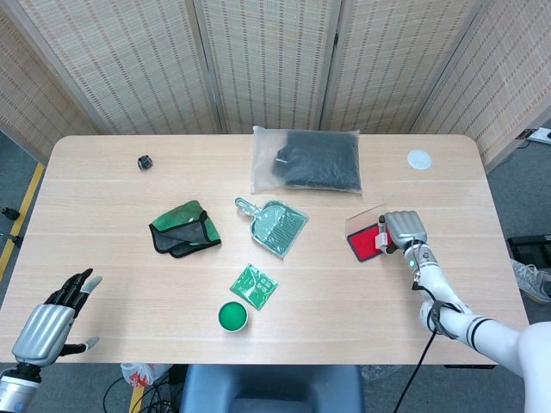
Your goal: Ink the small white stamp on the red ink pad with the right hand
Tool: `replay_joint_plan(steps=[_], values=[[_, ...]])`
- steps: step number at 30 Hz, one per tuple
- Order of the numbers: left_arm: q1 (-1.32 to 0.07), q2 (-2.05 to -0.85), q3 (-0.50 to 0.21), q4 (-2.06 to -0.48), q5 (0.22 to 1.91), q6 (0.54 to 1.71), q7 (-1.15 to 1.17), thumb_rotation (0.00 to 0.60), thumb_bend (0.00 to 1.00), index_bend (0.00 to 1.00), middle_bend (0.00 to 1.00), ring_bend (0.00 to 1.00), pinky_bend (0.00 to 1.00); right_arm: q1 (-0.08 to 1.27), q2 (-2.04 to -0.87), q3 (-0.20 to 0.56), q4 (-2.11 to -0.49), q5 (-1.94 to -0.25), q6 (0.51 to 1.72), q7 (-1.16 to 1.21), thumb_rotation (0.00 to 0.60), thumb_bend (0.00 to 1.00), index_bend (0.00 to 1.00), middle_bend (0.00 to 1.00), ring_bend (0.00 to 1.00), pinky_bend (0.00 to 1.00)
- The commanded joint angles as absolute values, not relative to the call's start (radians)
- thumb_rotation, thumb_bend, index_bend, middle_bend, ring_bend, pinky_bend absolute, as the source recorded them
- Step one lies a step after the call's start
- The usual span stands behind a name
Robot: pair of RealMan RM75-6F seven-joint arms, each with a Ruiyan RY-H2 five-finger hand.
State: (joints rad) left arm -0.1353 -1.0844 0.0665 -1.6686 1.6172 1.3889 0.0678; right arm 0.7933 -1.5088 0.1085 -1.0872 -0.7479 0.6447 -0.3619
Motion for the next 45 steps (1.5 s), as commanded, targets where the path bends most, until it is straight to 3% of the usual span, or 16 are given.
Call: replay_joint_plan(steps=[1,12,25,45], values=[[-0.135,-1.084,0.067,-1.669,1.618,1.391,0.066,0.600,0.07,0.08,0.00,0.02,0.27,0.793,-1.512,0.108,-1.080,-0.755,0.641,-0.355,0.600,0.35,0.90,1.00,0.88,0.85],[-0.131,-1.082,0.068,-1.670,1.626,1.403,0.062,0.600,0.07,0.08,0.00,0.02,0.27,0.776,-1.477,0.116,-1.140,-0.795,0.668,-0.321,0.600,0.35,0.90,1.00,0.88,0.85],[-0.129,-1.088,0.065,-1.674,1.614,1.400,0.082,0.600,0.07,0.08,0.00,0.02,0.27,0.729,-1.255,0.097,-1.581,-0.857,0.861,-0.419,0.600,0.35,0.90,1.00,0.89,0.85],[-0.118,-1.079,0.088,-1.681,1.681,1.436,0.060,0.600,0.07,0.08,0.00,0.02,0.27,0.753,-1.357,-0.010,-1.572,-0.851,0.850,-0.557,0.600,0.35,0.90,1.00,0.87,0.85]])
